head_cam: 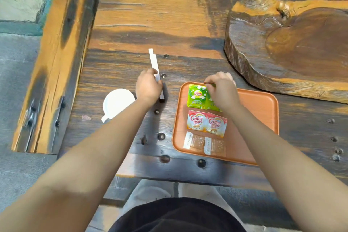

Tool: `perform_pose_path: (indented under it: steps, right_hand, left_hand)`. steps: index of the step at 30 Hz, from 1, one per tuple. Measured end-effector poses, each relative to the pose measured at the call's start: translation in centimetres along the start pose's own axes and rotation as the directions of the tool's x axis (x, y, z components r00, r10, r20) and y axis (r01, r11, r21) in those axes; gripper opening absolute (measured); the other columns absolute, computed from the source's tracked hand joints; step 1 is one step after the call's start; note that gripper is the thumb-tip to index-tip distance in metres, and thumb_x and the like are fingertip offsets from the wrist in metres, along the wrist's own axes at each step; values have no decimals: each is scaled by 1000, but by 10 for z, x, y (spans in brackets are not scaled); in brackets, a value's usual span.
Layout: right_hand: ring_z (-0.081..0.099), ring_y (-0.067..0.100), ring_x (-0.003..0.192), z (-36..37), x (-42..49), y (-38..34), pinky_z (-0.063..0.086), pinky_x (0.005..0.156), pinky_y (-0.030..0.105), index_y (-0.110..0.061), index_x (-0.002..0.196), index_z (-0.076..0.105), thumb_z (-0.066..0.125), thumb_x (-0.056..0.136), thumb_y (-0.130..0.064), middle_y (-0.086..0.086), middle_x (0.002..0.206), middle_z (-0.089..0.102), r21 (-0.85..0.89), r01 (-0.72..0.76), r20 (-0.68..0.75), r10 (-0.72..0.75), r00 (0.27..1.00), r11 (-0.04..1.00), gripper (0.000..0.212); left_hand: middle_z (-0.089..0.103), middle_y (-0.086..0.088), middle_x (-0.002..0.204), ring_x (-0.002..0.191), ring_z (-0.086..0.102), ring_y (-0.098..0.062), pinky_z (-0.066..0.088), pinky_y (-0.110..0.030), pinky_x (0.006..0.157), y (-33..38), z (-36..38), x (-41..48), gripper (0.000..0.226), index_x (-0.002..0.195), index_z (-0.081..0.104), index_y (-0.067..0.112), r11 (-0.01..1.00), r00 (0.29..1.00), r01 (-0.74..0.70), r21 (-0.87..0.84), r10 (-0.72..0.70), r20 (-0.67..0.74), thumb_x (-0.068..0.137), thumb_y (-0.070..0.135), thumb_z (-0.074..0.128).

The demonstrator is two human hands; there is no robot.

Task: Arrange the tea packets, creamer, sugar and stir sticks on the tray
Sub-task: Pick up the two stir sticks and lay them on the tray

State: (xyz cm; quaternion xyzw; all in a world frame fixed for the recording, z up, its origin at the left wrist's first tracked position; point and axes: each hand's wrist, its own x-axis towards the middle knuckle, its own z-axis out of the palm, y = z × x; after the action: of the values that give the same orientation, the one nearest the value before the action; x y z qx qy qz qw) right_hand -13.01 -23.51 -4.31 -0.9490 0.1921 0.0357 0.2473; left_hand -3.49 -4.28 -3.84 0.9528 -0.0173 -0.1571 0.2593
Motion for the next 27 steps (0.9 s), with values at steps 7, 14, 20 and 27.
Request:
perform_pose_path:
  steps: [7,14,20,27]
  right_hand:
    - [25,29,135,17,55,-20,23,109,41,-14,134,43,49,91,-31,10,148,33,-98,-53,111,64,992,994,47]
    - [-7,28,145,37,66,-14,3,117,46,-22,148,3,38,94,-40,4,159,-8,-241,-68,244,128,961,968,67]
    - [-11,26,145,36,65,-10,-2,117,44,-24,148,0,36,95,-41,2,158,-11,-227,-77,246,134,960,971,67]
    - [-9,25,145,31,67,-7,1,118,43,-25,148,5,45,92,-38,1,159,-8,-173,-69,268,115,957,982,70]
  left_hand:
    - [44,-22,130,120,45,-38,38,-43,102,4,13,29,52,125,41,2,990,989,118,82,-125,83,83,22,65]
    - [51,-24,124,112,51,-40,41,-43,94,1,16,44,27,116,46,0,983,981,181,37,-183,63,90,7,45]
    - [61,-25,115,106,58,-41,47,-43,88,3,15,48,23,110,49,-2,978,981,173,118,-181,68,89,7,48]
    - [67,-17,99,97,63,-33,52,-35,82,12,8,41,13,91,61,6,970,958,243,0,-240,154,80,12,63]
